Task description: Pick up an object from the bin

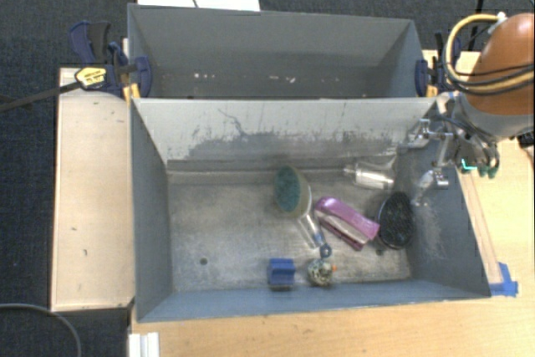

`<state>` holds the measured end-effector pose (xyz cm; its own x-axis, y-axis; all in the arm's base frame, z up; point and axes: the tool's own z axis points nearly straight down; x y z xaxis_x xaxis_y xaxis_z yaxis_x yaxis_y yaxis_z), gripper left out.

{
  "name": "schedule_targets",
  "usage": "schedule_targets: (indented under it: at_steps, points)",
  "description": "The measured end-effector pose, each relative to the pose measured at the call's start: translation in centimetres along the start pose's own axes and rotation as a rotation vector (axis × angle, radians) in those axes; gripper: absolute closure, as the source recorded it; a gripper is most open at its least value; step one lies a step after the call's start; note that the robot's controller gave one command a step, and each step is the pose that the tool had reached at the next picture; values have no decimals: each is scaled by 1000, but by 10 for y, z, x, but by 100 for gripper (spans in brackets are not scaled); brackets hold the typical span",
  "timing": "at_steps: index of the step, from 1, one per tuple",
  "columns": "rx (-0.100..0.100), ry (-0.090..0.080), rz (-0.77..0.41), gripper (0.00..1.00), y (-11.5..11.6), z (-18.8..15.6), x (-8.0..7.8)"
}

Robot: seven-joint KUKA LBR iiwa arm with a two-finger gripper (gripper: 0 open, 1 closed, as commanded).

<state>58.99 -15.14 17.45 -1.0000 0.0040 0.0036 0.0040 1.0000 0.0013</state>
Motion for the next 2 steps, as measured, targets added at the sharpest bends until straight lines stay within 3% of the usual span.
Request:
schedule_targets:
  at_steps: [1,2]
  points:
    - [7,-15,-140,0,12,76,34]
    - [8,-20,-258,0,37,81,31]
